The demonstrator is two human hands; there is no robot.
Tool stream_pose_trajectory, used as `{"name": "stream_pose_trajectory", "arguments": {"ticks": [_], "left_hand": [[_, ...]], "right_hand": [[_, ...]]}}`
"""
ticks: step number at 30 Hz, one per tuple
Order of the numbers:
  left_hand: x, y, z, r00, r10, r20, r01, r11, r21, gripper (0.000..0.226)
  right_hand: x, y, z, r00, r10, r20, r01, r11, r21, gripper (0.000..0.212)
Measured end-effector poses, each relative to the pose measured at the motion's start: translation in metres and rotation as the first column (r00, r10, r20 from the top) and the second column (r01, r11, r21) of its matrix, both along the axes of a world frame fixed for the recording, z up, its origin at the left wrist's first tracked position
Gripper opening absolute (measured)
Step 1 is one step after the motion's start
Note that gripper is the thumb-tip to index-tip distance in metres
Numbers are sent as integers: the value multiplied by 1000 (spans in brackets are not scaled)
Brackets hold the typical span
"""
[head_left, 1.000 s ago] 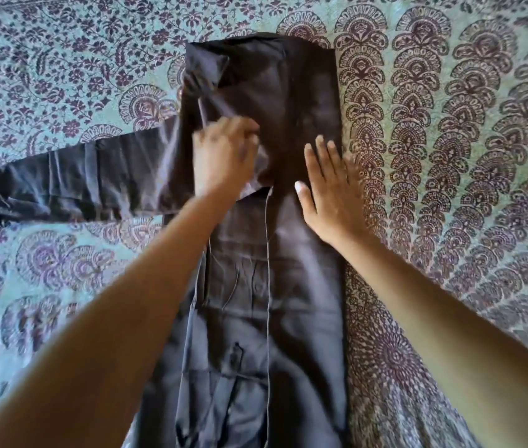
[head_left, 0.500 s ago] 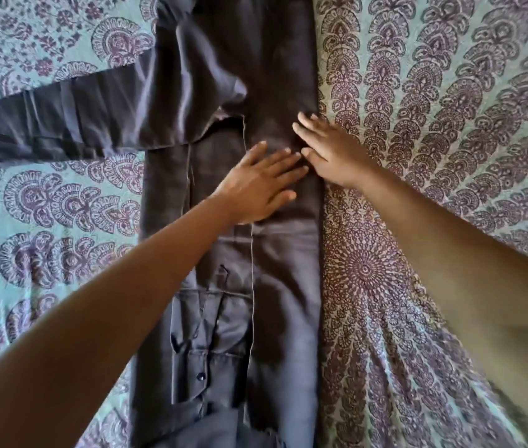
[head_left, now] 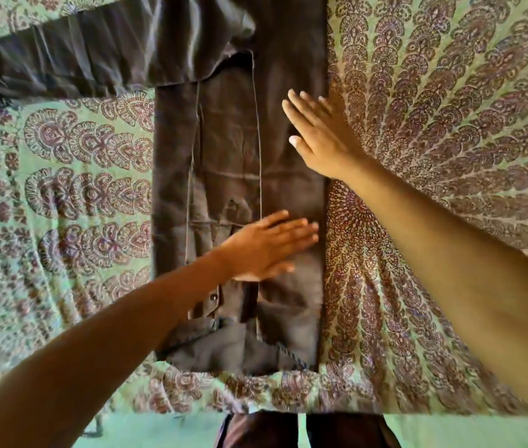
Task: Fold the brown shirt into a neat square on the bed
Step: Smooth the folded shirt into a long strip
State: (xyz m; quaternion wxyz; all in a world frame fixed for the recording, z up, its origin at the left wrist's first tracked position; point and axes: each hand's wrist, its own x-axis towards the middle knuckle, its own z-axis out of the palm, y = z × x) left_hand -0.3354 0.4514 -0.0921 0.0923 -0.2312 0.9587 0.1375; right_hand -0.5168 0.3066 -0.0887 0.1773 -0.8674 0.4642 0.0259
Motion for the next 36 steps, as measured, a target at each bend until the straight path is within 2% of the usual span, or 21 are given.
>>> {"name": "stream_pose_trajectory", "arguments": {"ticks": [1,2,5,10,14,15,17,19,21,24,26,28,29,30,32,34,35,36], "left_hand": [[2,-14,0,995,95,39,-94,995,-25,61],[5,-22,-1,989,126,78,-122,991,-52,62],[8,11,-13,998,-41,43,42,999,-18,65],[17,134,-13,964,-266,-15,267,960,87,67],[14,162,-3,933,-349,-91,357,928,105,63],[10,151,0,953,-287,-97,296,951,86,62],[0,108,6,992,-40,-119,39,999,-11,61],[-5,52,11,973,201,-111,-208,977,-55,61],[1,11,9,952,303,-41,-305,951,-54,63],[10,18,-7,985,171,21,-168,982,-91,65],[12,52,-10,1000,-6,-4,6,1000,-21,63],[15,74,-7,981,-188,-53,191,980,60,58],[17,75,-3,971,-221,-89,228,971,72,54],[18,71,2,974,-167,-150,179,981,69,49],[30,41,13,944,132,-303,-109,990,91,40],[51,0,25,788,467,-401,-446,882,152,34],[64,-22,31,679,607,-412,-591,786,184,32],[80,-45,35,532,741,-410,-723,649,235,32]], "right_hand": [[-3,15,-3,1000,13,1,-13,1000,14,57],[-5,26,-7,1000,9,-22,-8,999,31,57],[-9,37,-14,994,-32,-105,38,998,55,59],[-5,37,-9,990,-40,-139,50,996,74,59],[-2,38,-7,989,-44,-138,54,996,71,59],[-2,38,-7,989,-49,-136,59,996,70,59],[-1,38,-7,990,-59,-130,69,995,74,59],[-1,38,-6,991,-64,-116,74,994,83,59],[-1,38,-6,991,-66,-114,77,993,92,60],[-1,36,-4,992,-67,-107,77,992,96,60],[0,37,-2,993,-69,-99,79,992,102,60],[-1,37,-2,994,-89,-70,96,990,99,60],[-1,36,-1,994,-103,-36,106,990,93,59],[-2,36,-1,994,-113,3,113,991,79,56],[2,26,2,982,-167,89,164,986,39,48],[11,13,11,962,-223,158,222,975,25,44],[17,6,15,953,-240,185,242,970,12,44],[26,-4,20,945,-247,214,254,967,-6,42]]}}
